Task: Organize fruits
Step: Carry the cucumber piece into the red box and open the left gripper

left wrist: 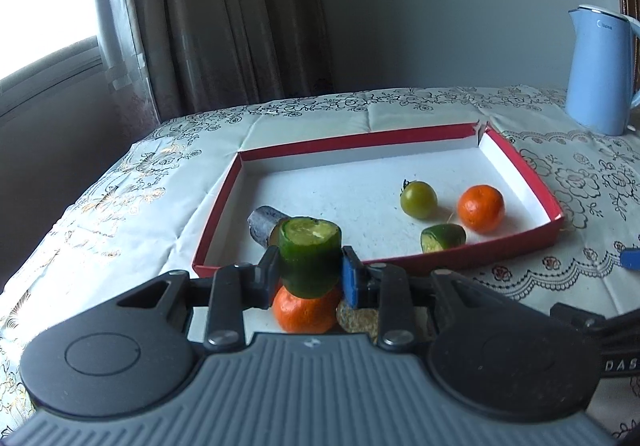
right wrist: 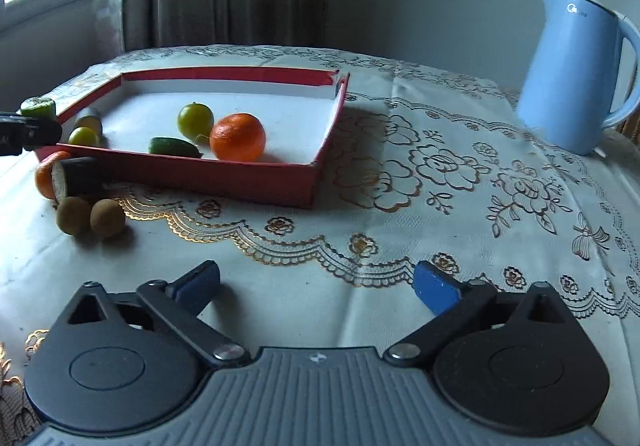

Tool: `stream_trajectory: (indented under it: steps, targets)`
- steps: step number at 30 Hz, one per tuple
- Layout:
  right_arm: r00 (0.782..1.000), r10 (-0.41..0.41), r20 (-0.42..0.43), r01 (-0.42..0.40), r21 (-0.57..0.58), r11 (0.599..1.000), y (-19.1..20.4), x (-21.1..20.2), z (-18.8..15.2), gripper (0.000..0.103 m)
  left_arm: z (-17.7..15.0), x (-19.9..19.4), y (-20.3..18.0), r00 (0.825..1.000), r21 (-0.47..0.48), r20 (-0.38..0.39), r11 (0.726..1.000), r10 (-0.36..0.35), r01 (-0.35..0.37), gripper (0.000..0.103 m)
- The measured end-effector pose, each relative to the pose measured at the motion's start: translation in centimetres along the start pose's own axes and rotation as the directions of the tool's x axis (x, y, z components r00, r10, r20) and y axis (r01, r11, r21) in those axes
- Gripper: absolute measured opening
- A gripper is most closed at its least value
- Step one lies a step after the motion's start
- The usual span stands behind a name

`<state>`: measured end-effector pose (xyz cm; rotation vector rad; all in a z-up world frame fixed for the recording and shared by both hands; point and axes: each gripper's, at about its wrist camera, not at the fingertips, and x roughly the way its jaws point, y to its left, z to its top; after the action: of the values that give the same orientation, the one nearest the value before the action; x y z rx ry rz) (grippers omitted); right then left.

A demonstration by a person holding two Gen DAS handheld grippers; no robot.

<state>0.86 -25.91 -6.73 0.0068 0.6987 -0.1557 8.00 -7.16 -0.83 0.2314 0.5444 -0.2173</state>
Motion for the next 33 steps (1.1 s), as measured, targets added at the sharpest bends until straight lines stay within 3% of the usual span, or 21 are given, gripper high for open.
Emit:
stream_trajectory:
  steps: [8,16,25,28,30,33]
  targets:
    - [0.999,0.028,-0.016,-0.028,0.035,0.999,-0.6,0.2,0.1,0.103,2.4,1.6,-0.6,1.000,-0.002,0.007,1.000,-0.009,0.009,0.029]
    - [0.999,0.029,-0.015,-0.028,0.035,0.999,-0.6,0.2,0.1,0.103,5.2,6.4,-0.2,0.999,-0.053,-0.054,0.999,0.004,-0.007,0.029]
    - [0.999,0.028,-0.016,-0.028,0.034,0.999,-0.6,0.3,0.1,0.103,3.9,10.9,-0.4,0.990,-0.066,-0.140,0.998,-0.016,0.007,0.030]
    - [0.999,0.028,-0.016,-0.028,0.034,0.999,-0.6,0.3,0.1,0.103,3.5,11.3,-0.8,0.988,-0.047,-0.147,0.998,-0.037,0.030,0.047]
    - [0.999,0.028,-0.016,-0.028,0.034,0.999,-0.6,0.3,0.1,0.103,3.4,11.2,-1.2,0.990,-0.037,-0.138,0.999,-0.022,0.017,0.065]
    - [0.999,0.028,-0.016,-0.028,0.034,0.999,-0.6,0.3,0.1,0.103,3.2,10.6,-1.3,0.993,-0.027,-0.120,0.999,-0.020,0.017,0.067]
